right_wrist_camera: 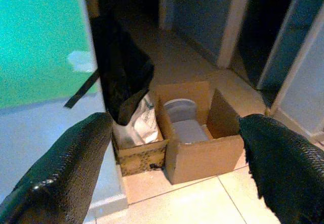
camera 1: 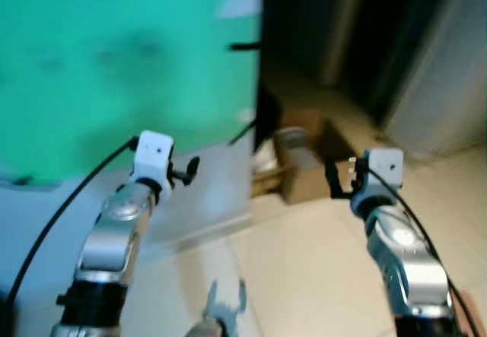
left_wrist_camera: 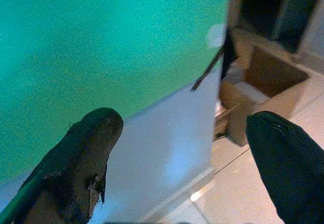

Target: Hang keys on a hook

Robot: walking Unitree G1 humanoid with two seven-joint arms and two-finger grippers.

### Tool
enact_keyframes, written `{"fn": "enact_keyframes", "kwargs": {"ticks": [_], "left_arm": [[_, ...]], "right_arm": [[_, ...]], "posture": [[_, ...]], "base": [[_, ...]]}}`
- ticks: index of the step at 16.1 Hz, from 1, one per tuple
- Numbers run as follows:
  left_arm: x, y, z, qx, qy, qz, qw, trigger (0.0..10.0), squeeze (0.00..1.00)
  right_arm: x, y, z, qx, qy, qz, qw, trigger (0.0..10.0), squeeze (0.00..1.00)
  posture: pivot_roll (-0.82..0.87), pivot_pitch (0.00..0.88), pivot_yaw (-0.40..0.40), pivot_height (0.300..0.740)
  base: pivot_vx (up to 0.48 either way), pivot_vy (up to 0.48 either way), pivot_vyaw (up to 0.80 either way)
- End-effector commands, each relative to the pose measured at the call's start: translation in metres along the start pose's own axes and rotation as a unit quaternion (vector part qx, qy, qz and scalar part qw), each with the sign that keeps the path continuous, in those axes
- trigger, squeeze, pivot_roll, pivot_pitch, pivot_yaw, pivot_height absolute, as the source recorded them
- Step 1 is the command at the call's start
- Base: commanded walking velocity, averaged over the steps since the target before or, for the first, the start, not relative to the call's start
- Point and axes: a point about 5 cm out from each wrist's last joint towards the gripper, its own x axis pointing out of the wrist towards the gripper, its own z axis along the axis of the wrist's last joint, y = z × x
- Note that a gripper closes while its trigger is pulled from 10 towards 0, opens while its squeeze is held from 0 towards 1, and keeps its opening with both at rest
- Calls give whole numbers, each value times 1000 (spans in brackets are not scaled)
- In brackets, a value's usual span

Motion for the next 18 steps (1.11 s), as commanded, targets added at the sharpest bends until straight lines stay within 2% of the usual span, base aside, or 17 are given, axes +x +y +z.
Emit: {"fn": "enact_keyframes", "kwargs": {"ticks": [1,2,4,5,6,9,10,11,13,14,15,18], "left_arm": [[2,0,5,1,1,0,1000,10000,1000],[1,-4,3,-4,4,-10,1000,10000,1000],[1,-10,15,-21,-53,-9,998,10000,1000],[2,-9,16,-22,-56,4,998,10000,1000],[4,-7,13,-4,-46,24,999,10000,1000],[1,-4,14,14,-65,37,997,10000,1000],[1,-2,12,2,-63,32,997,10000,624],[-1,0,15,5,-73,38,997,10000,0],[-2,2,16,37,-70,47,996,10000,0],[-2,-1,15,38,-77,32,996,10000,0],[-2,-2,15,36,-80,25,996,10000,0],[-5,1,10,24,-68,25,997,10000,0]], "right_arm": [[2,-2,5,2,-5,-6,1000,10000,1000],[2,-2,6,0,-10,-8,1000,10000,1000],[2,1,5,-16,-11,-2,1000,10000,1000],[2,3,4,-15,-10,1,1000,10000,1000],[2,3,4,-14,-11,0,1000,10000,1000],[3,1,8,-14,-29,-13,999,10000,1000],[5,1,9,-14,-30,-19,999,10000,1000],[6,-2,11,-2,-33,-33,999,10000,1000],[5,-1,11,5,-35,-35,999,10000,1000],[5,-3,8,-15,-36,-46,998,10000,1000],[5,-4,7,-16,-35,-49,998,10000,1000],[6,-5,3,-40,-29,-63,997,10000,1000]], "posture": [[-62,0,-9,740],[-62,0,-9,740],[-56,0,-11,740],[-57,0,-10,740],[-56,0,-10,740],[-56,0,-10,740],[-39,0,-27,740],[-29,0,-31,740],[-18,0,-34,740],[-13,0,-36,740],[-13,0,-36,740],[-2,0,-43,740]], "base": [[0,0,800],[0,0,800],[0,0,800],[0,0,800],[0,0,800],[0,0,800],[0,0,800],[0,0,800],[0,0,800],[0,0,800],[0,0,800],[0,0,783]]}}
